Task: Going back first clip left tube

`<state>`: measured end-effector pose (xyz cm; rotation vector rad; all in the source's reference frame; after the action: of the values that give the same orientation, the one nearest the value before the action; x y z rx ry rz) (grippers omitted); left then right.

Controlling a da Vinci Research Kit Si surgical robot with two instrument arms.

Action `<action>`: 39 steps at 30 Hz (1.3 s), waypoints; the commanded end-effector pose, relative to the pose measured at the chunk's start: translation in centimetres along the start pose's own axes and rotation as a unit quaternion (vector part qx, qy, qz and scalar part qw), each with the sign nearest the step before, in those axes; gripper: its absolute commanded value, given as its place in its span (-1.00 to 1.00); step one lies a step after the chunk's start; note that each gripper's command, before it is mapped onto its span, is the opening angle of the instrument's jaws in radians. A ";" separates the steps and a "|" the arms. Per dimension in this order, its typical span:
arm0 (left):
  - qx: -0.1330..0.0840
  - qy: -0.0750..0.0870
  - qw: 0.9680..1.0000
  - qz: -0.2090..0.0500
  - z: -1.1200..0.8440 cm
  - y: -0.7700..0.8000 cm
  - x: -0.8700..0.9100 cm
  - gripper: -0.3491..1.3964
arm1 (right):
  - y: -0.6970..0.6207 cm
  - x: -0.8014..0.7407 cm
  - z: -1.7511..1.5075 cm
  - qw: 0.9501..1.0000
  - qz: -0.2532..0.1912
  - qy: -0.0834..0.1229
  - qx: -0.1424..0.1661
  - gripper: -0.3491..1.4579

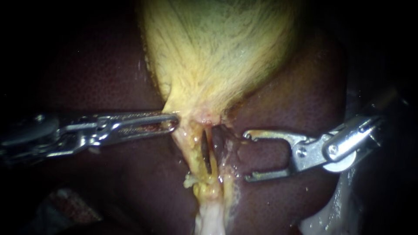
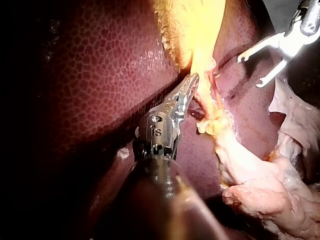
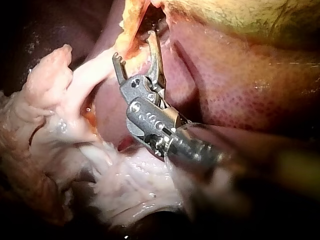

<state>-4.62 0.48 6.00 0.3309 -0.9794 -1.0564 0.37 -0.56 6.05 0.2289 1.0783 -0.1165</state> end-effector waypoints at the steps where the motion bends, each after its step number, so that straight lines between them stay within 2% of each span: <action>1: 0.000 0.000 1.000 0.000 0.01 0.01 0.00 -0.69 | 0.00 0.00 -0.01 1.000 0.000 0.000 0.000 0.05; 9: 0.003 -0.002 1.000 0.004 0.25 0.04 0.17 -0.69 | 0.00 -0.01 -0.02 1.000 -0.012 0.000 0.001 0.05; 17: 0.007 0.009 1.000 0.009 0.47 -0.03 0.32 -0.69 | 0.00 0.00 -0.04 1.000 -0.012 0.000 0.001 0.05; 39: 0.008 0.010 1.000 0.010 0.51 -0.02 0.32 -0.69 | 0.04 0.03 -0.16 1.000 -0.012 0.007 0.000 0.05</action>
<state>-5.00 0.29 6.44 0.3431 -0.9707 -1.0266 0.26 -0.49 5.96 0.2168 1.0963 -0.1362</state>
